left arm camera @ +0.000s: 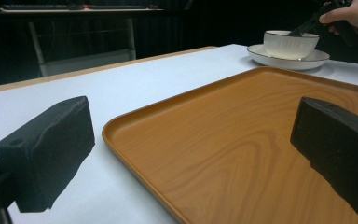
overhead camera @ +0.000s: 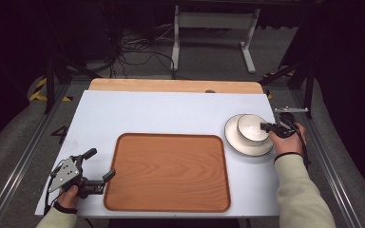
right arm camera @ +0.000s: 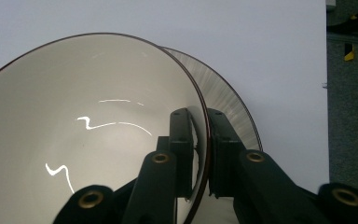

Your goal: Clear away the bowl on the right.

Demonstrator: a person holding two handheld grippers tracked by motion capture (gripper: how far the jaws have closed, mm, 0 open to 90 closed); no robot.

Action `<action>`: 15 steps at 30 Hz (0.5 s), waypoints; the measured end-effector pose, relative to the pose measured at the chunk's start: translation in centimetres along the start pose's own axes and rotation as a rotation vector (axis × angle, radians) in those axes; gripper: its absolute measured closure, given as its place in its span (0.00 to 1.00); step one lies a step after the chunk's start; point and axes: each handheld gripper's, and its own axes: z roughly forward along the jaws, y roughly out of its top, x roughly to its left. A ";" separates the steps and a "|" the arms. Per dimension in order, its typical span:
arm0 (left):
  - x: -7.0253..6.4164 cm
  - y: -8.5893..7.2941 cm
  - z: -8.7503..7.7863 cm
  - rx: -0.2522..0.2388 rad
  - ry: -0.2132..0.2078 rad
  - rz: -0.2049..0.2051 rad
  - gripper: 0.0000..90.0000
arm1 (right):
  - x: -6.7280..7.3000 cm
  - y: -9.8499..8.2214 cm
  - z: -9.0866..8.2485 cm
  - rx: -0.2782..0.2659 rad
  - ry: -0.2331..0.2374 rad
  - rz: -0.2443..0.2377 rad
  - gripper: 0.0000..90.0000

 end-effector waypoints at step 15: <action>0.0 0.0 0.0 -0.001 0.000 -0.002 0.00 | 0.6 0.4 -0.5 0.046 -0.040 0.066 0.93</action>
